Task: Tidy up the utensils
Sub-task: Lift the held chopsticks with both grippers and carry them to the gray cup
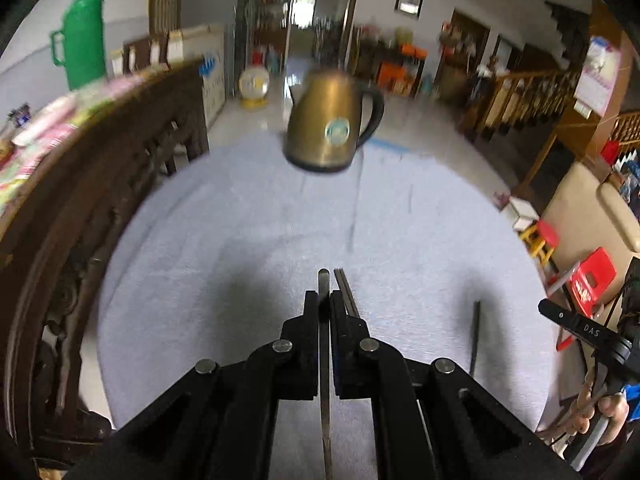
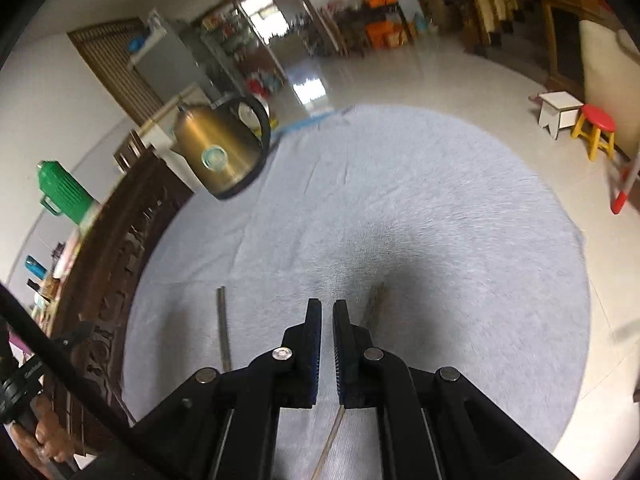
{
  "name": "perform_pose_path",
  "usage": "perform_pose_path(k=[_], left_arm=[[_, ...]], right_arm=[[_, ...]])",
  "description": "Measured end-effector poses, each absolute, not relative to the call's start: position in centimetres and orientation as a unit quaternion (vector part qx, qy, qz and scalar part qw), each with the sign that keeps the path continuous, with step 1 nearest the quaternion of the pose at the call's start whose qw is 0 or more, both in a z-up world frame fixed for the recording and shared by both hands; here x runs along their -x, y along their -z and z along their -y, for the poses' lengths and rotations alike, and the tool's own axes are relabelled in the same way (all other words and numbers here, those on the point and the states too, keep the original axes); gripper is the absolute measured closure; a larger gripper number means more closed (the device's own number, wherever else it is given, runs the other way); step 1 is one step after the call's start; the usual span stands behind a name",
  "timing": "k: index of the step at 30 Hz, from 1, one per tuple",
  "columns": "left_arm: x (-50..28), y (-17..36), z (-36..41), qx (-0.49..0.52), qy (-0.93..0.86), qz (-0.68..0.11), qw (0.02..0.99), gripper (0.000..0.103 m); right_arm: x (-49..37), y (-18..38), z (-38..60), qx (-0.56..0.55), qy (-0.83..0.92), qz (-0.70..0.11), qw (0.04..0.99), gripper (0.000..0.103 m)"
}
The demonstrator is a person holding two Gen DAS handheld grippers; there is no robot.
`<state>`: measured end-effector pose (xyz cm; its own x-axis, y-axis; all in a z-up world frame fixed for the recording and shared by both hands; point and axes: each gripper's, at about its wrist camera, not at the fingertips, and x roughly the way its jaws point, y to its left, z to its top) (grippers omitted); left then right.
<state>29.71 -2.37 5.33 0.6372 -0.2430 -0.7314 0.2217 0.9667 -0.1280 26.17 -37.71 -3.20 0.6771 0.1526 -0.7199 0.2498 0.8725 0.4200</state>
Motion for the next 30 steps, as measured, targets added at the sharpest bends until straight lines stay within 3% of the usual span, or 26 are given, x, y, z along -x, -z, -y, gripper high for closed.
perform_pose_path(k=[5, 11, 23, 25, 27, 30], left_arm=[[-26.7, -6.7, 1.9, 0.02, 0.135, -0.391, 0.91, 0.098], [-26.8, -6.6, 0.9, 0.028, 0.124, -0.383, 0.915, 0.098], [-26.0, -7.5, 0.0, 0.029, 0.125, -0.358, 0.925, 0.098], [-25.8, -7.6, 0.1, 0.032, 0.128, -0.356, 0.925, 0.098], [-25.5, -7.7, 0.1, 0.036, 0.132, -0.354, 0.925, 0.098], [-24.7, -7.9, 0.2, 0.035, 0.134, -0.351, 0.926, 0.098]], right_arm=[[-25.4, 3.7, 37.8, -0.26, 0.028, -0.437, 0.861, 0.096], [-31.1, 8.4, 39.1, -0.274, 0.044, -0.522, 0.806, 0.078], [-39.5, 14.2, 37.6, -0.195, 0.099, -0.621, 0.752, 0.077], [-39.9, 14.1, 37.1, -0.173, 0.107, -0.625, 0.754, 0.082], [-40.2, 14.1, 36.3, -0.141, 0.116, -0.629, 0.756, 0.093], [-39.8, 13.9, 36.2, -0.15, 0.112, -0.618, 0.764, 0.095]])
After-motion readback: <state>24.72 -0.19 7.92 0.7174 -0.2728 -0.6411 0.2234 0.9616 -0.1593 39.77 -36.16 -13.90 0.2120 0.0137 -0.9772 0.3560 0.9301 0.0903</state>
